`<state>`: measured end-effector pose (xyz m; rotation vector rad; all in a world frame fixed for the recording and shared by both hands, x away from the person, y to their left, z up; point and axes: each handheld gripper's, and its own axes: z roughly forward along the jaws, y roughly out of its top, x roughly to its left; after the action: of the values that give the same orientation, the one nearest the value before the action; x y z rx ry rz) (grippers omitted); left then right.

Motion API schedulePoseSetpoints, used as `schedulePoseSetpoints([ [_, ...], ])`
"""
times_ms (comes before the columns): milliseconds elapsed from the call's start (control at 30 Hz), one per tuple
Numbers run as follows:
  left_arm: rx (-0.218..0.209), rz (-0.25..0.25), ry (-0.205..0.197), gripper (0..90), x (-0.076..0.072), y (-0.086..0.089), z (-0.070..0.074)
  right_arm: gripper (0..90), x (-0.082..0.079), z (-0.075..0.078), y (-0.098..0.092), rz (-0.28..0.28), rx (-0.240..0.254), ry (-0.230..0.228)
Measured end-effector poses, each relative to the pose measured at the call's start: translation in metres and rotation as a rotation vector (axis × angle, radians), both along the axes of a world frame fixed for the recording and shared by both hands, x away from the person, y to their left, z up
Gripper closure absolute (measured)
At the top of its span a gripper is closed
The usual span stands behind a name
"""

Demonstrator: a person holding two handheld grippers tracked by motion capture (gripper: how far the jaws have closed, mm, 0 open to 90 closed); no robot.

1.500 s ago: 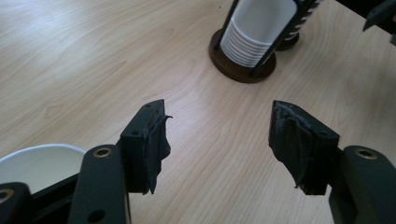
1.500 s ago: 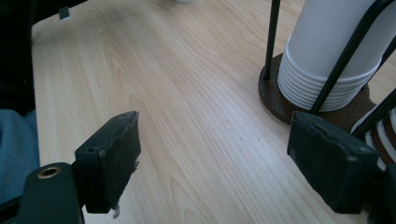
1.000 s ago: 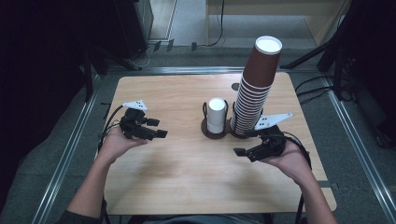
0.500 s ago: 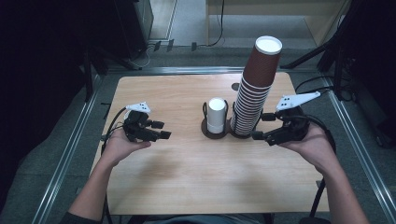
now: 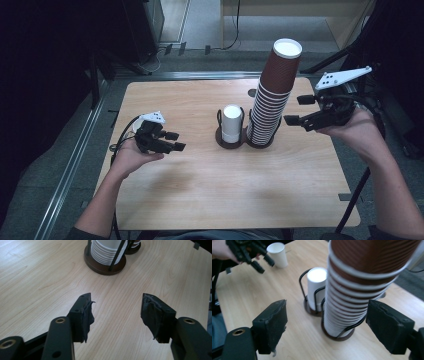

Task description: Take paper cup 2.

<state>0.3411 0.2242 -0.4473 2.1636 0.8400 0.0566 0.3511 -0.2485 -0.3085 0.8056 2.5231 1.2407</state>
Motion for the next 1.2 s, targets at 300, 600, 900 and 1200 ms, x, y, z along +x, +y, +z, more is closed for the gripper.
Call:
schedulePoseSetpoints([
  [300, 0.002, -0.008, 0.019, 38.7, 0.000, -0.003, 0.000, 14.4, 0.019, 0.021, 0.000, -0.036, 0.003, -0.025],
  [600, 0.010, -0.032, 0.017, 36.3, -0.002, -0.009, 0.000, 13.9, 0.041, 0.032, 0.010, -0.048, 0.016, -0.028],
  [900, 0.028, -0.052, 0.009, 36.4, -0.003, -0.013, -0.001, 13.8, 0.056, 0.040, 0.021, -0.063, 0.047, -0.041],
  [1200, 0.038, -0.064, -0.002, 36.1, -0.004, -0.014, -0.002, 11.8, 0.068, 0.039, 0.037, -0.075, 0.051, -0.057],
])
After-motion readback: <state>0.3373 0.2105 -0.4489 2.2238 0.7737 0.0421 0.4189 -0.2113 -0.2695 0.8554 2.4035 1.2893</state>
